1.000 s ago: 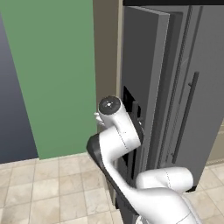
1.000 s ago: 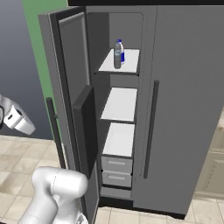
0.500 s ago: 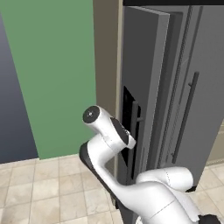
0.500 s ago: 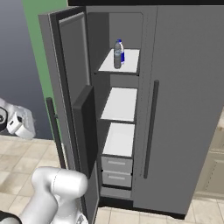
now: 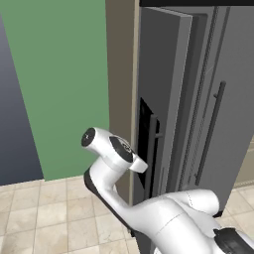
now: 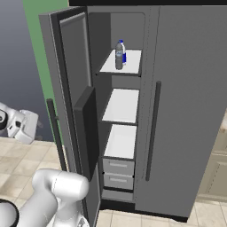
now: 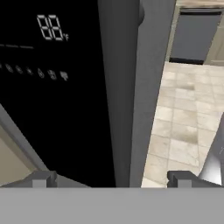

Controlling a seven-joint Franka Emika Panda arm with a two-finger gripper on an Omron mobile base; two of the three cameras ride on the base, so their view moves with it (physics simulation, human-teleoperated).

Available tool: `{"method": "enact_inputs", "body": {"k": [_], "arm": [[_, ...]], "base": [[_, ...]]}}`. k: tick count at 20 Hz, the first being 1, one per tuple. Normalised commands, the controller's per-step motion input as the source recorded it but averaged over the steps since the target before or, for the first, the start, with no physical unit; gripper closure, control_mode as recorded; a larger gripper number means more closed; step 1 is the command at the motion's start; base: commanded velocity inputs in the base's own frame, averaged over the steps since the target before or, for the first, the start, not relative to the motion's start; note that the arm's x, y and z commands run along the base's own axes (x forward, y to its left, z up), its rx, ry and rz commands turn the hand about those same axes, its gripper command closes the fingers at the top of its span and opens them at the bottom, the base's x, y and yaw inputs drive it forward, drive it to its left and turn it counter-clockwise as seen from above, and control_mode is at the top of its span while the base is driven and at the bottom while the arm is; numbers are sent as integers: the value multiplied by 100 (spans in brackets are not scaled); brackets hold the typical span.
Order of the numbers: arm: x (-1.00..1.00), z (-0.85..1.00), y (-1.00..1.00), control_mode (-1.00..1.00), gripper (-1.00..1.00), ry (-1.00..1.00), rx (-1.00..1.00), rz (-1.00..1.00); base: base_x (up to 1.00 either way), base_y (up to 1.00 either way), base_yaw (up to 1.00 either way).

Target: Take the bottled waters from the counter and place them in the freezer to freeze. Close the freezer door after placing the bottles.

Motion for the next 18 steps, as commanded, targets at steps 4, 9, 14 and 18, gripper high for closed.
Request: {"method": "enact_inputs", "body": {"k": [4, 9, 14, 18], "arm": [[0, 0, -20, -100, -100, -1, -19, -9], [5, 0, -36, -100, -100, 0, -18, -7], [3, 0, -31, -100, -100, 4, -20, -9], [0, 0, -29, -100, -100, 4, -18, -12]], "base": [[0, 0, 0], [0, 0, 0], [0, 0, 0], [0, 0, 0]]}}
